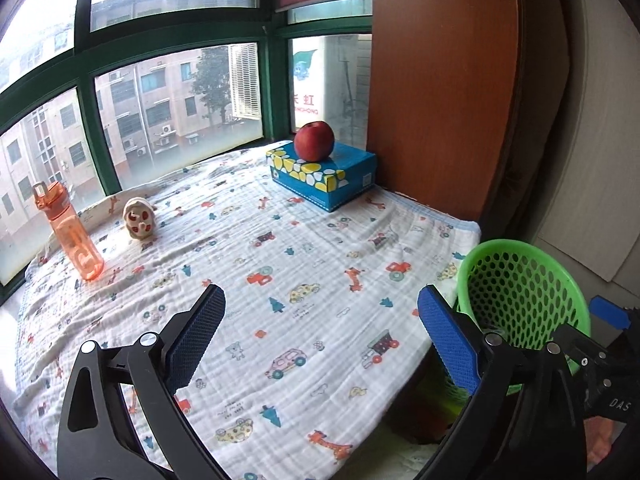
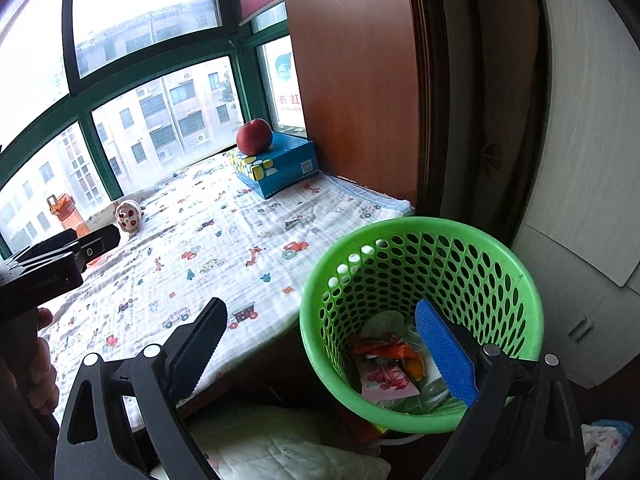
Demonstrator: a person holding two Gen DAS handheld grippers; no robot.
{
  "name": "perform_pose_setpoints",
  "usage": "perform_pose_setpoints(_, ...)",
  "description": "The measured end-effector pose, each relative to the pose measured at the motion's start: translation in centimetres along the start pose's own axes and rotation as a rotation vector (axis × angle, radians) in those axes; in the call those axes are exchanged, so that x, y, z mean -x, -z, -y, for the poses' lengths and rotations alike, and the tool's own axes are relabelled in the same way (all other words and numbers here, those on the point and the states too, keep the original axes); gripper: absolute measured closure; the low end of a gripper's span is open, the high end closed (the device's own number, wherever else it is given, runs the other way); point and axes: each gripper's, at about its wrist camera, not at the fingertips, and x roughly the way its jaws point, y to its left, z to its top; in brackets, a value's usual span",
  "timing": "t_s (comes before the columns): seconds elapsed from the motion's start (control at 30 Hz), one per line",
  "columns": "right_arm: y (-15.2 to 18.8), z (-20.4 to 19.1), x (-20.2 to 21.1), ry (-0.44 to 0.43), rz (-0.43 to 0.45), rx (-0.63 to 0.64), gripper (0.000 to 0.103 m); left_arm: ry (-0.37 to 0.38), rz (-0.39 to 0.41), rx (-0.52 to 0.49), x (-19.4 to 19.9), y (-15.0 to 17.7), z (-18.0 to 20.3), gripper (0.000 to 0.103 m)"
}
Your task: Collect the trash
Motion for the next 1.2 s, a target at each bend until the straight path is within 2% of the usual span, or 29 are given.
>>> perform_pose_setpoints(0.5,-0.3,-3.5,0.4,-0.013,0.047,0.04,0.011,-0.179,0.05,0.082,2.8,1.7,-4.9,0.006)
perform_pose_setpoints(0.7,-0.2,-4.8,0.6,-0.024,0.053,0.06,0.011,-0.234,0.045,0.123,3.5,2.6,-6.7,0.005)
perform_pose_setpoints(1.2,-0.1,-7.0,1.3,-0.056,0.067,0.101,0.011,-0.275,0.043,0.164,5.0,3.9,-8.7,0.005)
